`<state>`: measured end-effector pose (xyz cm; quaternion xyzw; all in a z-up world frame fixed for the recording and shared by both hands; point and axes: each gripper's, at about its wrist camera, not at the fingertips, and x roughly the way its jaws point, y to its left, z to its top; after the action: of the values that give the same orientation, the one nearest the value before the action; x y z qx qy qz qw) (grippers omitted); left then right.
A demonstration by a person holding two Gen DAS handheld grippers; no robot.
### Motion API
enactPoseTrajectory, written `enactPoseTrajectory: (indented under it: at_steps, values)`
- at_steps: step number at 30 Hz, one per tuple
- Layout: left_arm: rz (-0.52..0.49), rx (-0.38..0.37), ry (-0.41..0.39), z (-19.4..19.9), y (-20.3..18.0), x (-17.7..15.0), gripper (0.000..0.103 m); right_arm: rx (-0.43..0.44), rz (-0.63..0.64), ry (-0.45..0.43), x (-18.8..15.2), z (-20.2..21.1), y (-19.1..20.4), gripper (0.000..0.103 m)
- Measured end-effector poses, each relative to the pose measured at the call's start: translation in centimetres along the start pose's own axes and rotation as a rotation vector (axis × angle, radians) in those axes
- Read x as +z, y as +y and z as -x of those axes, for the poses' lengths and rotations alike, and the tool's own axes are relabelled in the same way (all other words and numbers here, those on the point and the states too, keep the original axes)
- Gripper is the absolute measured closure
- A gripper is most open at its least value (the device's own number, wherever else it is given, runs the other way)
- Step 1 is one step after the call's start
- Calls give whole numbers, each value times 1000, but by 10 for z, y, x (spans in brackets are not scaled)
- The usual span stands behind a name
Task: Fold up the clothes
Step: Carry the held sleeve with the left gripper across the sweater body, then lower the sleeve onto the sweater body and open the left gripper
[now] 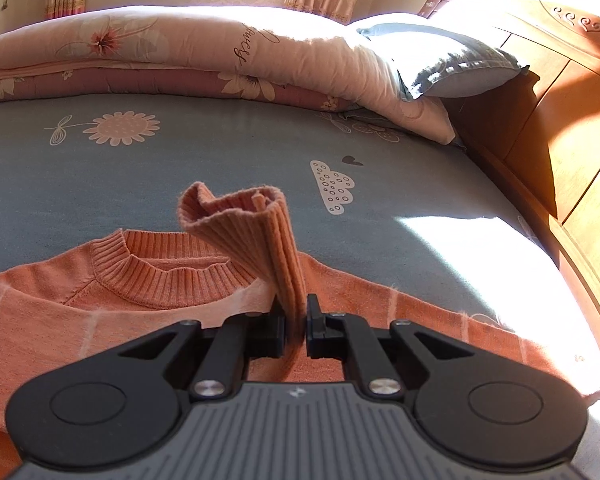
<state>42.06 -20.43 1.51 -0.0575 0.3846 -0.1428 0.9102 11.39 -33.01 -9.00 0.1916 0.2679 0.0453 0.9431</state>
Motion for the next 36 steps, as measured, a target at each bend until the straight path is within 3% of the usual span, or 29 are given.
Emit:
enactPoseTrajectory:
  at_steps: [10,20,28,33,36]
  values:
    - [-9,-5,44,-22,-6,-13,95,-3,4,10,-1,-1,0,0]
    - [-10,-60,39,-17,-8,-13,88,-9,9,16,-2,-2,1,0]
    - [-26,-73,32,-14,-12,-12,79,-9,10,19,-2,-2,1,0]
    - [-35,-75,11,-5,-12,-10,61,-11,13,21,-2,-4,1,0]
    - [-54,-81,-1,7,-9,-8,61,-14,17,22,-2,-5,1,0]
